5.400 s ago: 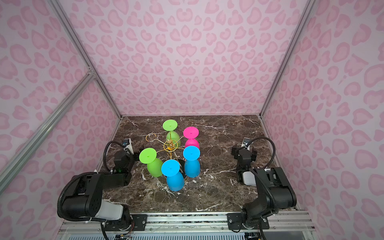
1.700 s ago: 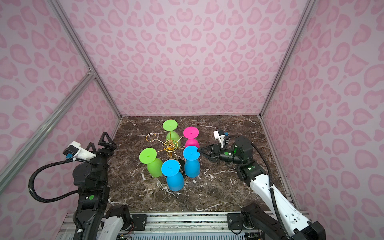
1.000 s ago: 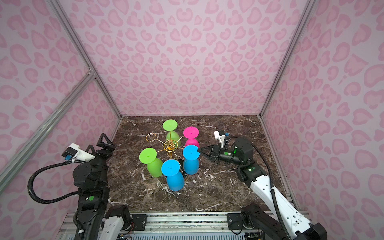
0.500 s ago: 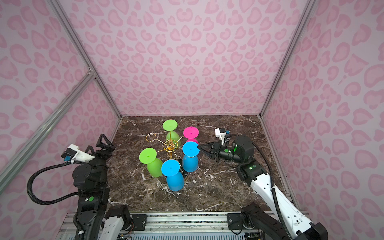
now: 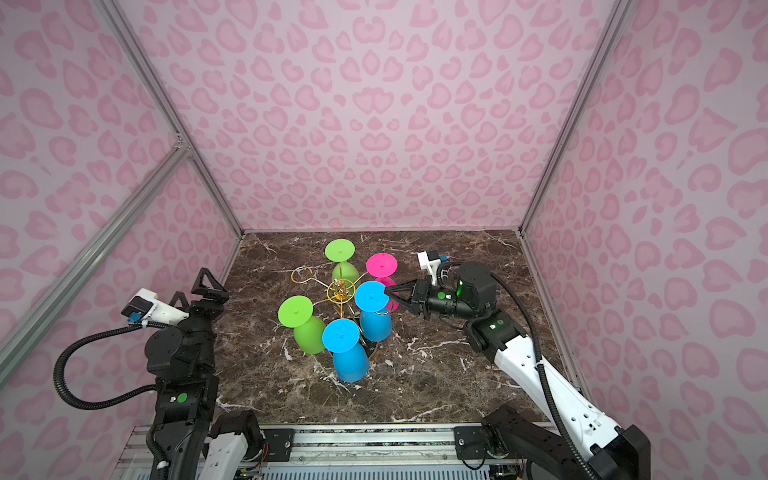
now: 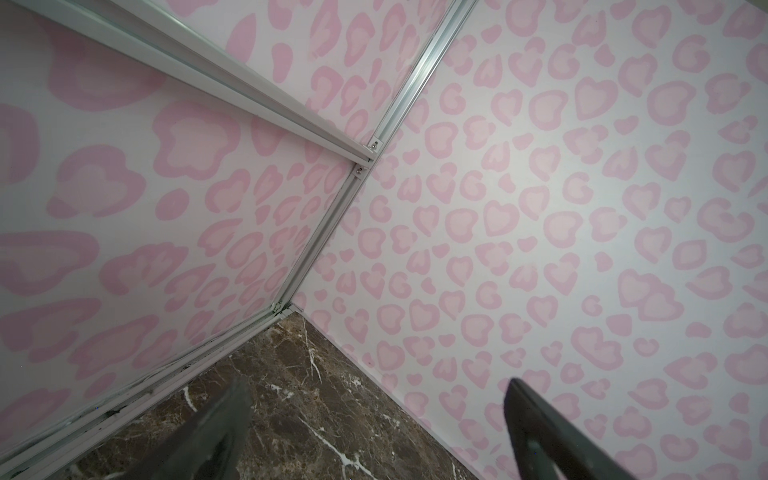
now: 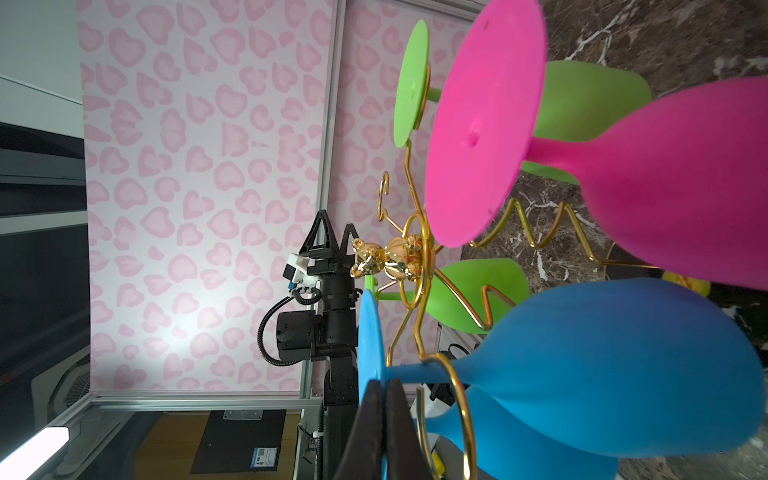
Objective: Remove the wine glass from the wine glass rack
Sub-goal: 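Close the right gripper on the cyan glass's foot on the rack, then slide the cyan glass off the rack hook with the right gripper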
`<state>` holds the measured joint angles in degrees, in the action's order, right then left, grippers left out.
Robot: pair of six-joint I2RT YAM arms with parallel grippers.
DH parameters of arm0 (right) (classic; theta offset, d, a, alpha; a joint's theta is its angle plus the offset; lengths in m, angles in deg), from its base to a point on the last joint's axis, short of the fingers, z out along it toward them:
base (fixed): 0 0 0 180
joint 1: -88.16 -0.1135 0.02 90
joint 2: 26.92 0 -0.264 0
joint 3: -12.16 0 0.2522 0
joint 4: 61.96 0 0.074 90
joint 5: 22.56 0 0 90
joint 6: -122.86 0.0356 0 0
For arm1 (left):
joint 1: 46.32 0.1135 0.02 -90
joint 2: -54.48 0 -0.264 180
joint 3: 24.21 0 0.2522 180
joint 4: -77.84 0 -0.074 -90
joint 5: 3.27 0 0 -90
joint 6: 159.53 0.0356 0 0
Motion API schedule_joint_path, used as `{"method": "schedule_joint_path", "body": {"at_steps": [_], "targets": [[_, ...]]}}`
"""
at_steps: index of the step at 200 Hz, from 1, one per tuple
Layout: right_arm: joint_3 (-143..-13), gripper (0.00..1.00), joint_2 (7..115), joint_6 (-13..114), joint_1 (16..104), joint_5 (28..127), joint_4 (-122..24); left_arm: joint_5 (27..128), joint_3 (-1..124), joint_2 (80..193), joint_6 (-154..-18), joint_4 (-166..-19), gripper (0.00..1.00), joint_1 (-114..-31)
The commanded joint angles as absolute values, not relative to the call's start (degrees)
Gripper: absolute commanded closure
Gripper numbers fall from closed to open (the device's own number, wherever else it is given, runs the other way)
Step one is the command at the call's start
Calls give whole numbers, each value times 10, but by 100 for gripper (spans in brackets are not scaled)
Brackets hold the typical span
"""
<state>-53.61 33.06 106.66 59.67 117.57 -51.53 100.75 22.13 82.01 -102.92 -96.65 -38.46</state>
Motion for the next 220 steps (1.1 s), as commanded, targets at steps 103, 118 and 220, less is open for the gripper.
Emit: {"method": "schedule_joint_path", "body": {"at_steps": [103, 118, 220], "targets": [[-562, 100, 318, 965, 564, 1165, -405, 1021, 220, 818, -1040, -962, 3, -381], [-563, 100, 310, 958, 563, 1161, -391, 1022, 220, 818, -1040, -962, 3, -381], [-548, 100, 254, 936, 567, 1126, -338, 1026, 219, 819, -1045, -959, 3, -381]]}}
